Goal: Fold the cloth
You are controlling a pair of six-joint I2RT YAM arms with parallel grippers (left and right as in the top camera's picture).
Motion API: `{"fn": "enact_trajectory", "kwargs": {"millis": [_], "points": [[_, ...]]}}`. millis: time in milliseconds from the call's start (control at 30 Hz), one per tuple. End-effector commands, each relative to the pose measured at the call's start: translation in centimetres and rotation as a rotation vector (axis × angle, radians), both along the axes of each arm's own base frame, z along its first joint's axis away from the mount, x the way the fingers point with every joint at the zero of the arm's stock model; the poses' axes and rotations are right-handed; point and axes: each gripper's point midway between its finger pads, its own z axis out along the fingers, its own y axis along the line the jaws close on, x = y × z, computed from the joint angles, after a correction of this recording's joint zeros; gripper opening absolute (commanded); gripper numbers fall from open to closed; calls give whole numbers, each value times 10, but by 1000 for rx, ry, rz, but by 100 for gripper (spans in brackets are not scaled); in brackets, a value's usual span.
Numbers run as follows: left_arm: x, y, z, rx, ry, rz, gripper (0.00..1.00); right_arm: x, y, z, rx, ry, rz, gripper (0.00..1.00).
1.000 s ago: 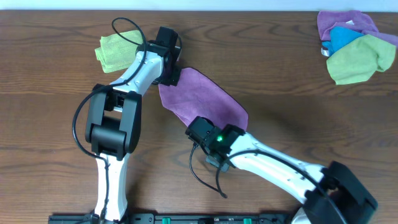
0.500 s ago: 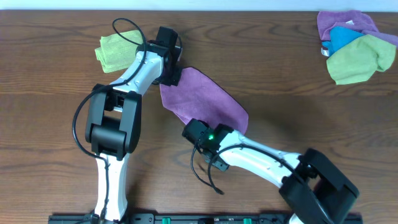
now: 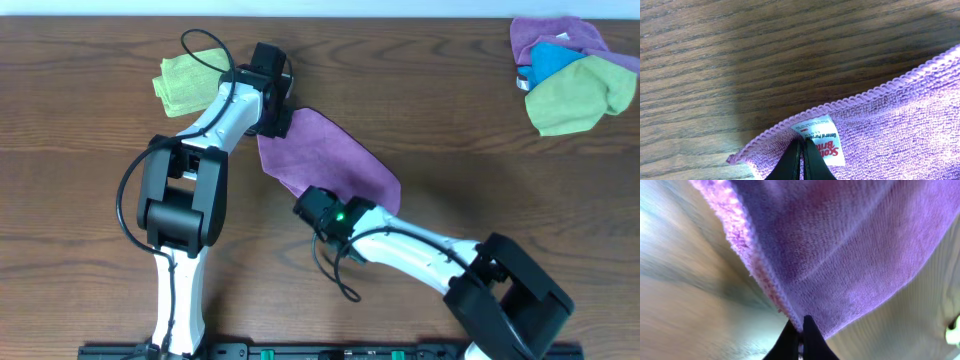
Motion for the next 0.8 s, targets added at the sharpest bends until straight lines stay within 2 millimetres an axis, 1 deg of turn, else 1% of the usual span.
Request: {"fn": "enact_trajectory", "kwargs": {"millis": [0,33,100,167,300,400,433,500,600,700,767], "points": [[0,0,-10,6,10,0,6,8,-19,7,-58,-22,-69,1],[2,1,-9,11,0,3,6,7,-25,12,-79,-27,-102,1],[9,6,-8,29,-26,14,6,5,-30,22,-96,-16,-148,1],[16,9,-6,36,-53,23,6,2,-30,32,-86,9,-199,1],[23,14,-4,28,-79,44,6,-12,-13,41,-3,125,-224,1],[24,15,-4,19,-77,54,6,-24,3,42,72,222,-194,1],[23,15,-4,18,-74,58,6,-24,5,42,82,226,-190,1],[21,12,-5,0,-63,56,6,-23,6,42,84,222,-192,1],[16,0,-2,-66,-32,38,6,-23,6,42,88,220,-192,1],[13,-10,6,-120,-5,31,6,-21,7,41,93,216,-191,1],[14,-11,13,-127,-1,29,6,-20,9,41,99,211,-190,1]]}}
